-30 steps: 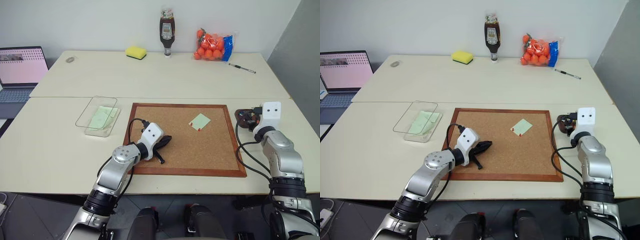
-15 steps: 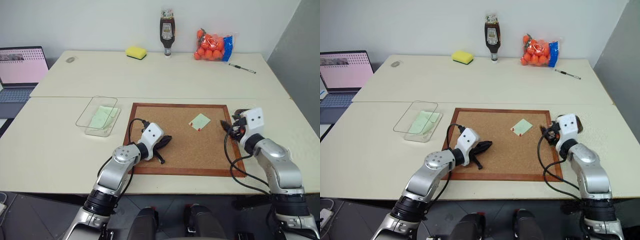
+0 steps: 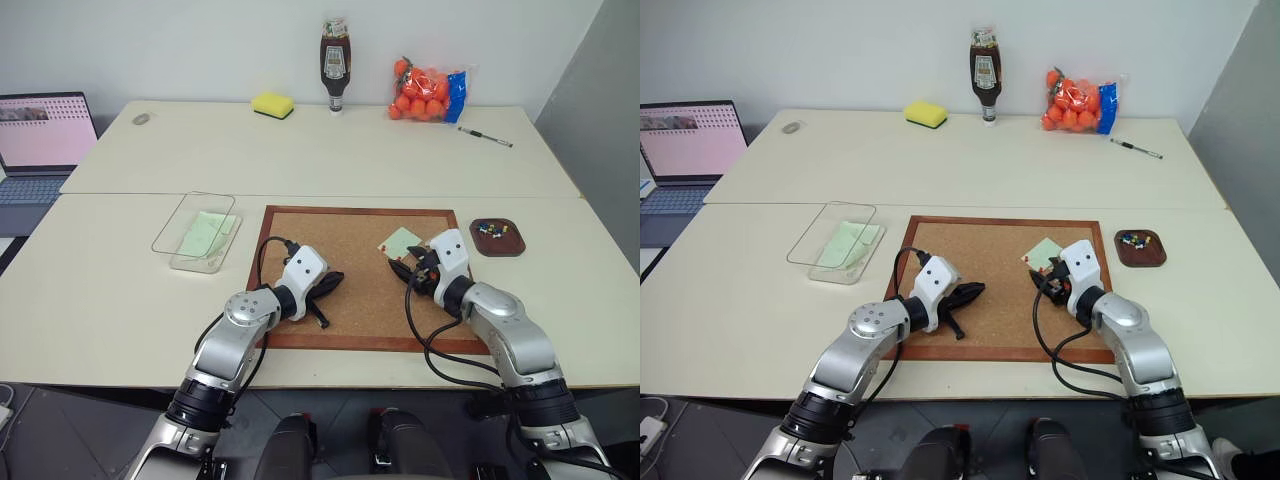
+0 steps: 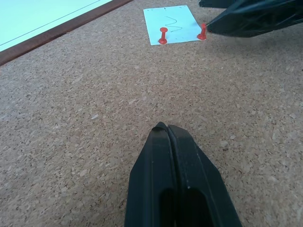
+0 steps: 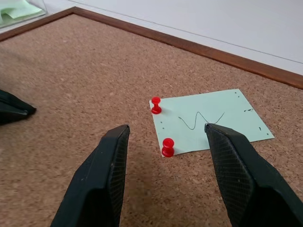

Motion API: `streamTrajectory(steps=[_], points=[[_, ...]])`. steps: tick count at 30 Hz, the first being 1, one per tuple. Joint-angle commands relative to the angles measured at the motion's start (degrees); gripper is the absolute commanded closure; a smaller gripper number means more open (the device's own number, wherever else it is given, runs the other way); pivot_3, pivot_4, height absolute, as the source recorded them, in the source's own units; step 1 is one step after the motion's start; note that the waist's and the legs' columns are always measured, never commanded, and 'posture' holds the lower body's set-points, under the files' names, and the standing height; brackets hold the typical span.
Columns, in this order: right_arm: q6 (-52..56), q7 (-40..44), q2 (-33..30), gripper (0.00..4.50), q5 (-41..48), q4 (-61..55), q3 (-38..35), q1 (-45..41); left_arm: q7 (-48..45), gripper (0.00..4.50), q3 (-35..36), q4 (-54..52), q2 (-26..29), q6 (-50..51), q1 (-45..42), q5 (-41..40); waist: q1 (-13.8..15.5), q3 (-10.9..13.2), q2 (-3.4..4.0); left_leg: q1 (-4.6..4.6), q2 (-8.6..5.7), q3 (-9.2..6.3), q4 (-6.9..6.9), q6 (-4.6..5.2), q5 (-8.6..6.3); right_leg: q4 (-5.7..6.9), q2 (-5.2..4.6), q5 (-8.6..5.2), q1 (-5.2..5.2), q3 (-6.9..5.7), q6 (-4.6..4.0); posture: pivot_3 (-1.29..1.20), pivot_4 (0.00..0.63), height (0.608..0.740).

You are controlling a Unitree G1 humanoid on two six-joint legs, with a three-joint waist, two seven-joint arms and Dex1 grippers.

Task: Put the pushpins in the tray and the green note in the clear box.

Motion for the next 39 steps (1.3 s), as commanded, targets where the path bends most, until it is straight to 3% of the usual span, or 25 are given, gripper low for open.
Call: streamTrajectory(steps=[1, 6, 13, 15, 39], points=[[-3.3, 0.8, 0.3, 1.82, -1.3, 1.9, 0.7, -2.1, -0.3, 4.50, -0.9, 0.1, 0.1, 0.1, 0.4, 0.5, 0.0, 0.0, 0.00, 0.00, 0.00, 0.01, 0.00, 0.00, 0.00, 0.01, 0.00, 0.00, 0.00, 0.00, 0.00, 0.00, 0.150, 0.740], [-5.0, 0.7, 0.2, 2.55, -2.4, 3.3, 1.0, -2.3, -0.2, 4.50, -0.8, -0.1, 0.1, 0.1, 0.6, 0.5, 0.0, 0.0, 0.00, 0.00, 0.01, -0.01, 0.00, 0.00, 0.00, 0.01, 0.00, 0.00, 0.00, 0.01, 0.00, 0.00, 0.150, 0.740], [-5.9, 0.7, 0.3, 4.20, -3.5, 3.4, 1.1, -1.9, -0.2, 4.50, -0.8, -0.2, 0.1, 0.2, 0.7, 0.5, 0.0, 0.0, 0.00, 0.01, 0.01, -0.01, 0.00, 0.00, 0.00, 0.01, 0.00, 0.00, 0.00, 0.01, 0.00, 0.00, 0.150, 0.740], [-6.1, 0.7, 0.2, 4.47, -3.8, 3.2, 1.1, -1.7, -0.2, 4.50, -0.8, -0.2, 0.1, 0.3, 0.7, 0.5, 0.0, 0.0, 0.00, 0.01, 0.01, -0.01, 0.00, 0.00, 0.00, 0.02, 0.00, 0.00, 0.00, 0.01, 0.00, 0.00, 0.150, 0.740], [-8.4, 0.2, 1.5, 4.47, 0.0, -8.8, -3.3, -0.3, 0.2, 4.50, -1.2, -0.6, 0.0, 0.7, 1.3, 1.0, 0.0, 0.0, 0.00, 0.03, 0.02, -0.03, 0.00, 0.00, 0.00, 0.02, -0.01, 0.00, 0.02, 0.01, 0.00, 0.00, 0.150, 0.740]])
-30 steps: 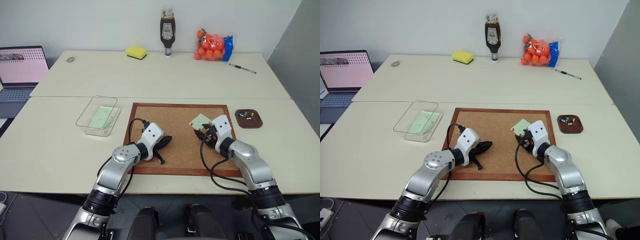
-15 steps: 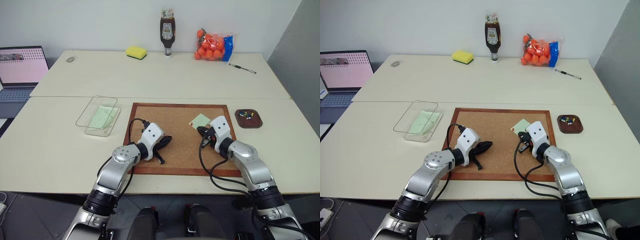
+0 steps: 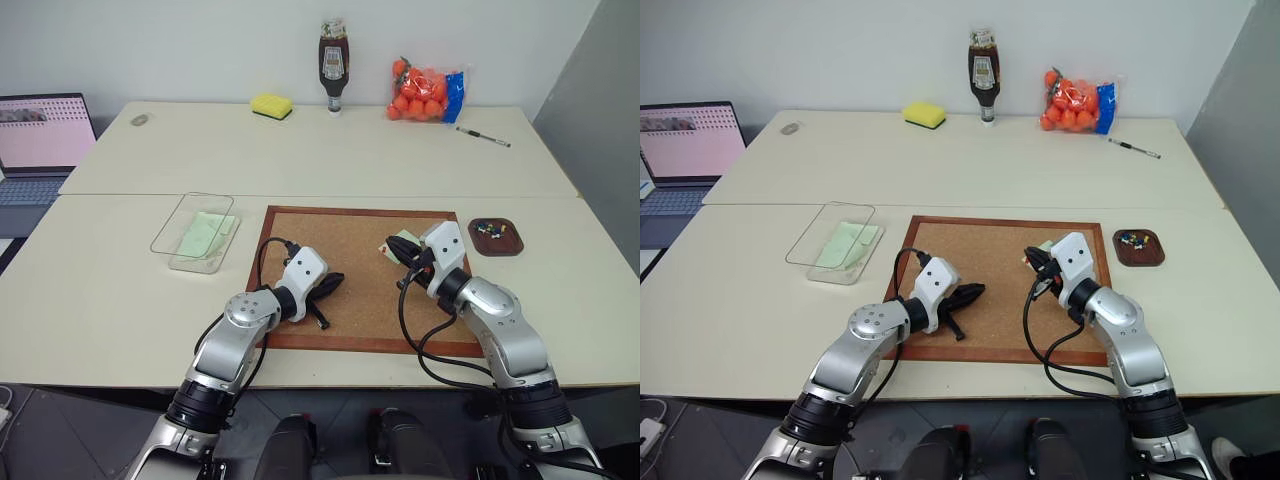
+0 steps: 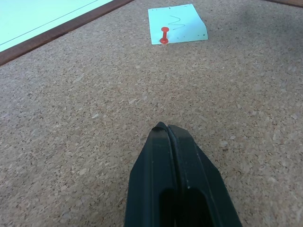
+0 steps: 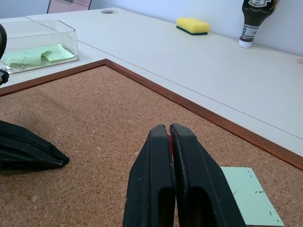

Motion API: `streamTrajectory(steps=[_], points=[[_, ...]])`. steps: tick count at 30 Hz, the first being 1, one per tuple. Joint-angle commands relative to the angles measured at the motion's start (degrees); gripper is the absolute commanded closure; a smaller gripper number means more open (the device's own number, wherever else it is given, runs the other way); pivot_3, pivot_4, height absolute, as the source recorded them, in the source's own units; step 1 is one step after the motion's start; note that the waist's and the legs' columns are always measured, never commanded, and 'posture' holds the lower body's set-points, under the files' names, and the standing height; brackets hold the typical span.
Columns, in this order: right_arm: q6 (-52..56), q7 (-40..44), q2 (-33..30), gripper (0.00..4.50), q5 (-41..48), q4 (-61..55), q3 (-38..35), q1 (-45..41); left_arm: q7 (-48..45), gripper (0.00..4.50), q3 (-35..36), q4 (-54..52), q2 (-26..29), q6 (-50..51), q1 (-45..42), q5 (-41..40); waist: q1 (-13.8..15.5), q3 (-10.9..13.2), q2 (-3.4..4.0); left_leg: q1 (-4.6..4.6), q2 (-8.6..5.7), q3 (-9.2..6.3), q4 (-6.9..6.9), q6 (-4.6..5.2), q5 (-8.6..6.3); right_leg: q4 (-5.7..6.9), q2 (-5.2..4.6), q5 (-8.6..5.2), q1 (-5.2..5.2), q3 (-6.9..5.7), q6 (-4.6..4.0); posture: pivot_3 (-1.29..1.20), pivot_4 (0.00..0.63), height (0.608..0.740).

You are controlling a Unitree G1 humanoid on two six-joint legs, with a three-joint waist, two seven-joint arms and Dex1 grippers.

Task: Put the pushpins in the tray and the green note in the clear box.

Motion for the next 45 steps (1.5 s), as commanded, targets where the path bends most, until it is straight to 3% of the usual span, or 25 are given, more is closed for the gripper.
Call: streamTrajectory(steps=[1, 12, 18, 26, 27, 28, 38, 45], points=[[0.4, -2.2, -1.0, 4.47, 1.8, -3.3, -5.2, -1.7, 0.2, 4.50, -1.0, -0.4, -0.1, 0.7, 1.0, 0.7, 0.0, 0.0, 0.00, 0.00, 0.00, 0.00, 0.00, 0.00, 0.00, 0.00, 0.00, 0.00, 0.00, 0.00, 0.00, 0.00, 0.150, 0.740], [3.1, -11.3, -10.9, 4.47, -2.1, 14.6, -17.5, -7.3, 0.3, 4.50, -1.1, -0.6, -0.4, 0.6, 1.2, 0.6, 0.1, 0.0, 0.00, 0.00, -0.03, 0.08, -0.02, 0.00, 0.00, 0.00, -0.01, 0.00, -0.01, 0.06, -0.01, 0.00, 0.150, 0.740], [3.1, -12.8, -13.4, 4.47, -4.5, 25.7, -16.7, -12.6, 0.1, 4.50, -1.4, -0.7, -0.6, 0.7, 1.1, 0.7, 0.0, 0.0, 0.02, 0.04, -0.03, 0.13, 0.00, 0.01, 0.00, 0.05, 0.00, 0.01, 0.00, 0.12, -0.01, 0.00, 0.150, 0.740], [4.5, -13.9, -14.2, 4.47, -5.2, 31.4, -17.1, -15.4, 0.1, 4.50, -1.3, -1.0, -0.5, 0.9, 1.4, 0.9, 0.0, 0.0, 0.02, -0.03, -0.08, 0.16, -0.01, 0.01, 0.00, -0.02, 0.01, 0.00, -0.01, 0.16, 0.00, 0.00, 0.150, 0.740], [4.8, -14.0, -14.1, 4.03, -4.9, 31.3, -17.2, -15.4, 0.1, 4.50, -1.3, -1.0, -0.5, 0.9, 1.4, 1.0, 0.0, 0.0, 0.01, -0.03, -0.07, 0.17, -0.01, 0.01, 0.01, -0.02, 0.01, 0.00, 0.00, 0.17, 0.00, 0.00, 0.150, 0.740], [5.0, -14.1, -14.0, 3.98, -4.8, 31.2, -17.3, -15.4, 0.1, 4.50, -1.3, -1.0, -0.5, 0.9, 1.4, 1.0, 0.0, 0.0, 0.02, -0.02, -0.06, 0.16, -0.01, 0.01, 0.01, -0.01, 0.01, 0.00, -0.01, 0.17, 0.00, 0.00, 0.150, 0.740], [7.0, -14.3, -13.9, 1.56, -3.7, 27.3, -17.9, -14.1, -0.2, 4.50, -1.4, -0.9, -0.5, 0.7, 1.4, 1.1, 0.0, 0.0, 0.02, -0.01, -0.06, 0.17, -0.01, 0.01, 0.00, 0.00, 0.01, 0.00, 0.00, 0.17, 0.00, 0.00, 0.150, 0.740], [8.5, -10.2, -12.7, 1.56, 0.8, 14.0, -18.2, -9.3, -0.1, 4.50, -1.2, -0.8, -0.4, 0.6, 1.3, 1.1, 0.0, 0.0, 0.02, -0.01, -0.05, 0.13, -0.01, 0.01, 0.00, 0.00, 0.01, 0.00, 0.00, 0.14, 0.00, 0.00, 0.150, 0.740]])
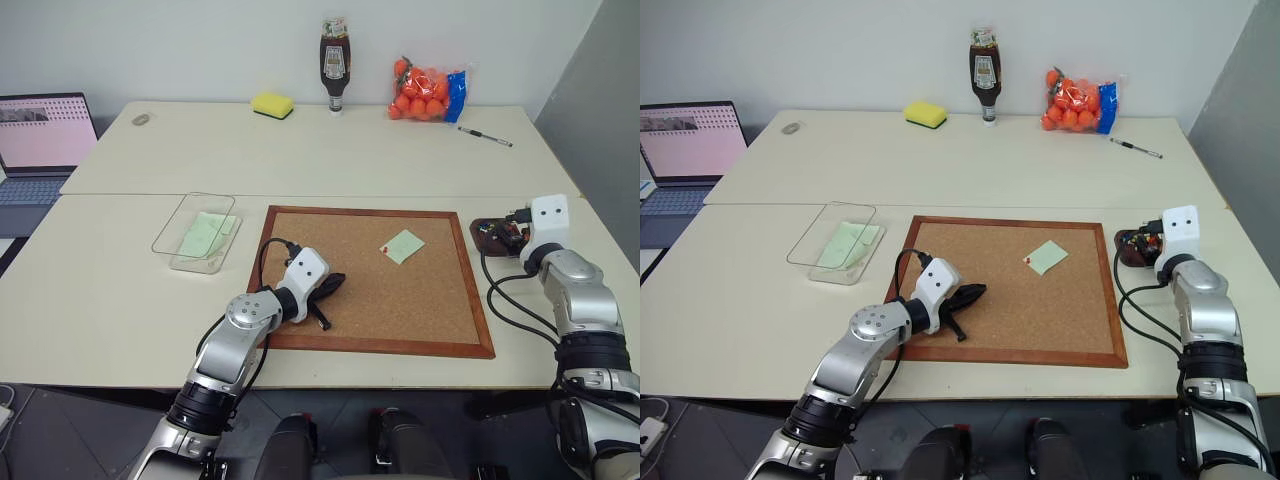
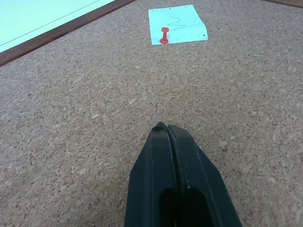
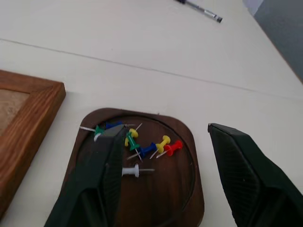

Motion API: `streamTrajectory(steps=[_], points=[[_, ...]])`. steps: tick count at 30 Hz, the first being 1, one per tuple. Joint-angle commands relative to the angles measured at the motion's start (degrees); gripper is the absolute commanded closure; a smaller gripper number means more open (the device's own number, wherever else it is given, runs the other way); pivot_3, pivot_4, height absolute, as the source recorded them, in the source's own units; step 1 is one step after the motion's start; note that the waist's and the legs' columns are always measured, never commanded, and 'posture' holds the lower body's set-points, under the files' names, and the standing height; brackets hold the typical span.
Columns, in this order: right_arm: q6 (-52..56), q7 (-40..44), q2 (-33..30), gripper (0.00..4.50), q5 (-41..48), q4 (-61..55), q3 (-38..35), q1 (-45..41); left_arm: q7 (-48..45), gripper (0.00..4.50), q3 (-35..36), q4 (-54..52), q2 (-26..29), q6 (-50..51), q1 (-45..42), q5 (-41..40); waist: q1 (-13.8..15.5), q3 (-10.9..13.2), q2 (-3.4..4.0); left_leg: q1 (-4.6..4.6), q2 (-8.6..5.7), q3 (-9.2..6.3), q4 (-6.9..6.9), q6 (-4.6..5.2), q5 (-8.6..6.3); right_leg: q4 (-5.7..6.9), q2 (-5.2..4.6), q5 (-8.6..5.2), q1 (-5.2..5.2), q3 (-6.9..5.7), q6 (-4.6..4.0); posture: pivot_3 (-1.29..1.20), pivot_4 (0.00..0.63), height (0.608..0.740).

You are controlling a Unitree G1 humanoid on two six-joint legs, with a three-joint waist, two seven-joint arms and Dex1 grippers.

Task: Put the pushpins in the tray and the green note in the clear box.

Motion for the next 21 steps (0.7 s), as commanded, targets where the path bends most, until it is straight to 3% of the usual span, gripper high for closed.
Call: streamTrajectory(steps=[1, 5, 12, 15, 21], points=[[0.9, 3.5, 0.9, 1.56, 3.8, -11.9, -0.1, 3.2, -0.2, 4.50, -1.2, -0.4, 0.2, 0.6, 0.9, 0.5, 0.0, 0.0, 0.01, 0.00, 0.02, -0.02, 0.00, 0.00, 0.00, -0.01, 0.00, 0.00, 0.00, -0.01, 0.00, 0.00, 0.150, 0.740], [0.4, 5.5, 3.3, 1.56, 5.2, -19.9, 2.6, 6.0, -0.4, 4.50, -1.2, -0.5, 0.3, 0.6, 1.0, 0.5, 0.0, 0.0, 0.01, 0.01, 0.03, -0.03, 0.01, 0.00, 0.00, 0.02, 0.00, 0.00, 0.00, -0.02, 0.00, 0.00, 0.150, 0.740], [-0.3, 11.8, 7.0, 1.56, 4.9, -27.9, 13.9, 10.5, -0.5, 4.50, -1.0, -0.1, 0.5, 0.4, 0.7, 0.5, 0.0, 0.0, 0.01, 0.02, 0.05, -0.10, 0.01, 0.00, 0.00, 0.00, 0.00, 0.01, 0.01, -0.09, 0.01, 0.00, 0.150, 0.740], [-0.3, 13.0, 8.3, 1.56, 2.7, -24.6, 18.6, 9.2, -0.6, 4.50, -0.9, -0.2, 0.6, 0.4, 0.8, 0.5, 0.0, 0.0, 0.01, 0.00, 0.02, -0.09, 0.01, 0.00, 0.00, -0.02, 0.00, 0.01, 0.00, -0.12, 0.01, 0.00, 0.150, 0.740], [-2.0, 13.4, 10.9, 1.56, 0.9, -16.1, 21.1, 4.1, -0.4, 4.50, -0.9, 0.0, 0.5, 0.3, 0.7, 0.6, 0.0, 0.0, 0.01, 0.03, 0.02, -0.08, 0.03, 0.00, 0.00, 0.00, 0.00, 0.01, 0.00, -0.15, 0.02, 0.00, 0.150, 0.740]])
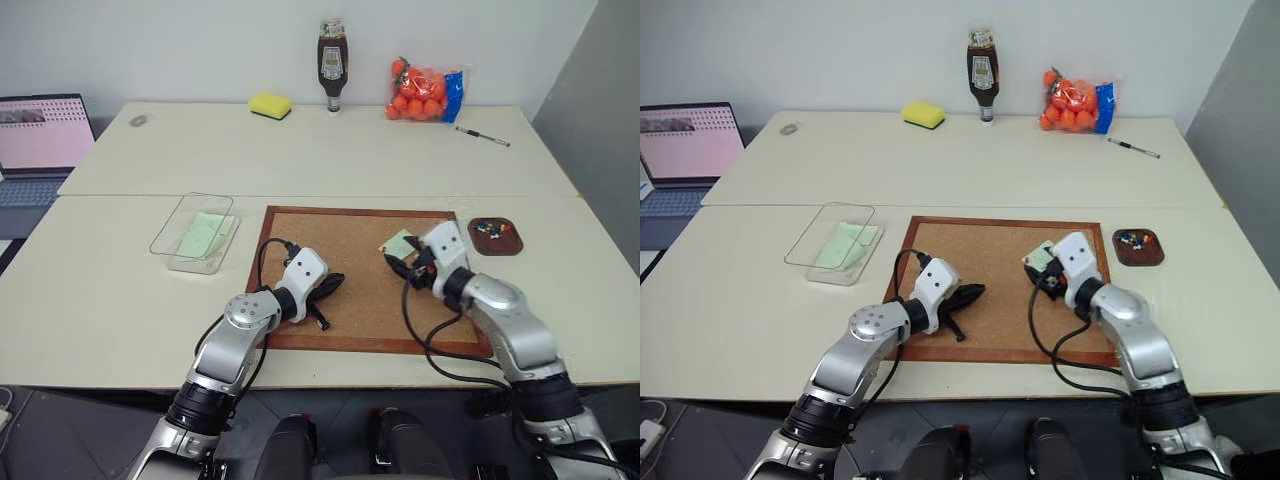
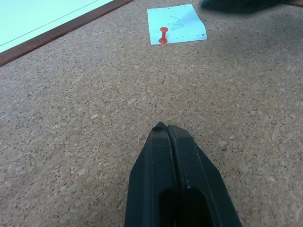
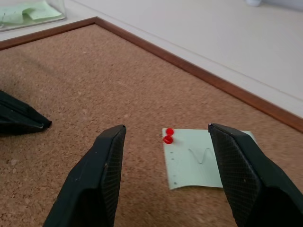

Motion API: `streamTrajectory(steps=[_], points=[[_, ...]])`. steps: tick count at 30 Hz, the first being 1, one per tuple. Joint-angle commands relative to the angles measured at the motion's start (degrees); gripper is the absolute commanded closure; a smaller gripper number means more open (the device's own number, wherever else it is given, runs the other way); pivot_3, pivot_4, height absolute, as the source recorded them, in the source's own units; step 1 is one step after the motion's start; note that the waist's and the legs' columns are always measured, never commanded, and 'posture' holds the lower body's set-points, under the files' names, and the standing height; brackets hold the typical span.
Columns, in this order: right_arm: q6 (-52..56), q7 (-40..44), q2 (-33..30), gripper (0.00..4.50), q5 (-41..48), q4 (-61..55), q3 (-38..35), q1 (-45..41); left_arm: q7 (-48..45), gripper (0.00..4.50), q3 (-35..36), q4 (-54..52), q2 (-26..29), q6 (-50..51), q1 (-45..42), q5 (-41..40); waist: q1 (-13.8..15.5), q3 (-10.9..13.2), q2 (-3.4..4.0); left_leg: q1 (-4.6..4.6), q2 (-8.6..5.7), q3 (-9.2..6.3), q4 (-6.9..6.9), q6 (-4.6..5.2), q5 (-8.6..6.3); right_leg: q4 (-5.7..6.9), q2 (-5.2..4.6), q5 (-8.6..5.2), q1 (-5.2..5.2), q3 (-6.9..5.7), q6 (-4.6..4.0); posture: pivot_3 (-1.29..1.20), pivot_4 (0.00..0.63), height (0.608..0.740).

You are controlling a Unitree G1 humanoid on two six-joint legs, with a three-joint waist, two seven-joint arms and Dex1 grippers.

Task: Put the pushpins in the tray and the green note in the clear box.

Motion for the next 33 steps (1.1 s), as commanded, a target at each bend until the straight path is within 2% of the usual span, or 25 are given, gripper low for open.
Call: streamTrajectory(steps=[1, 6, 9, 20, 26, 33], points=[[-2.6, 0.3, 1.3, 1.56, -1.4, 4.5, 0.6, -4.3, -0.3, 4.50, -1.1, 0.0, 0.2, 0.4, 0.6, 0.5, 0.0, 0.0, 0.00, 0.01, 0.00, 0.01, -0.01, 0.00, 0.00, 0.02, 0.00, 0.00, -0.01, -0.01, 0.00, 0.00, 0.150, 0.740], [-5.4, 0.6, 3.3, 1.56, -2.6, 11.3, 1.2, -7.4, -0.2, 4.50, -1.1, -0.1, 0.2, 0.3, 0.7, 0.6, 0.0, 0.0, 0.00, -0.01, 0.02, -0.02, -0.02, 0.00, 0.00, 0.01, 0.00, 0.00, 0.00, 0.01, -0.01, 0.00, 0.150, 0.740], [-6.8, 0.6, 4.0, 1.98, -3.3, 14.0, 1.2, -8.6, -0.1, 4.50, -1.0, -0.1, 0.2, 0.3, 0.6, 0.6, 0.0, 0.0, 0.00, 0.00, 0.02, 0.01, -0.01, 0.00, 0.00, 0.02, 0.00, 0.00, 0.00, 0.02, -0.01, 0.00, 0.150, 0.740], [-7.3, 0.3, 4.6, 4.38, -2.9, 15.0, -0.3, -8.2, 0.3, 4.50, -0.9, -0.7, 0.1, 0.7, 1.2, 0.5, 0.0, 0.0, 0.00, 0.00, 0.04, 0.00, -0.03, 0.00, 0.00, 0.03, -0.01, 0.00, -0.01, 0.03, -0.01, 0.00, 0.150, 0.740], [-8.1, 0.0, 4.8, 4.47, -2.6, 14.6, -1.4, -7.6, 0.2, 4.50, -0.9, -0.7, 0.0, 0.5, 1.2, 0.5, 0.0, 0.0, 0.00, 0.00, 0.05, 0.00, -0.02, 0.00, 0.00, 0.03, -0.01, 0.00, -0.01, 0.04, -0.01, 0.00, 0.150, 0.740], [-8.2, 1.6, 6.2, 4.47, 0.9, 5.3, -2.6, -7.5, -0.2, 4.50, -0.7, -0.8, -0.2, 0.5, 1.4, -0.1, 0.0, 0.0, 0.01, -0.05, 0.05, -0.01, -0.03, 0.00, 0.00, 0.01, -0.01, 0.00, -0.04, 0.05, -0.01, 0.00, 0.150, 0.740]])
